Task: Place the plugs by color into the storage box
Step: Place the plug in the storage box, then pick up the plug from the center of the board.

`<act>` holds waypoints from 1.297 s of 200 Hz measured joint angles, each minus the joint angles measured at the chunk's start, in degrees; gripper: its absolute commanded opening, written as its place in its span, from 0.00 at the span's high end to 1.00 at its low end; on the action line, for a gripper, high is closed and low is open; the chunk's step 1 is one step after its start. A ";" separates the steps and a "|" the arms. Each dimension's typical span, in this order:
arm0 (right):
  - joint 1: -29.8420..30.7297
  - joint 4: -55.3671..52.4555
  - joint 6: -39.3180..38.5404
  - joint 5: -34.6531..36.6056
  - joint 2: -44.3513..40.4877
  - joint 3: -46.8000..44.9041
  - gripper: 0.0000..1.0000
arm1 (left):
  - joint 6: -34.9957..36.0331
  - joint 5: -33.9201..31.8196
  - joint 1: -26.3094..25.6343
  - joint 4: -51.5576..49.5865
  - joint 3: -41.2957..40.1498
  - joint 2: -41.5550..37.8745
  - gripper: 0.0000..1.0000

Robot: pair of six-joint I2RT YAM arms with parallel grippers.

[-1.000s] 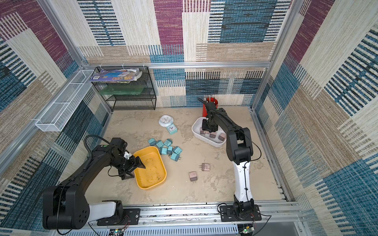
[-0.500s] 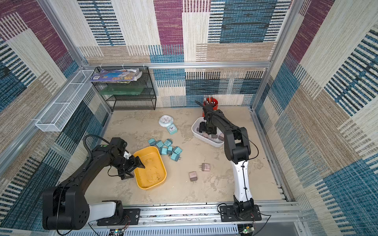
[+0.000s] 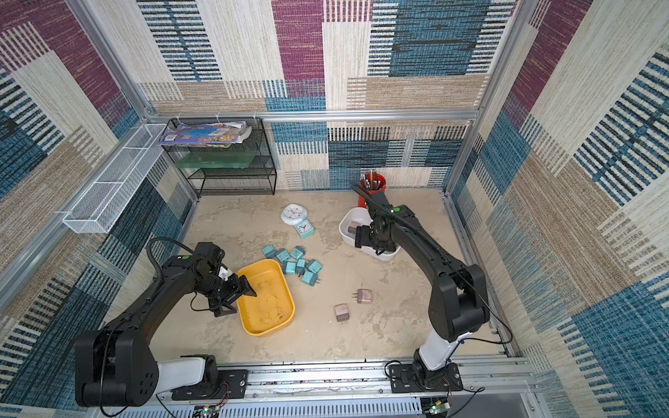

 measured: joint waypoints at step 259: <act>0.94 10.38 2.47 4.11 -1.33 -23.19 0.09 | -0.07 1.46 0.00 -0.57 -5.46 -6.86 0.18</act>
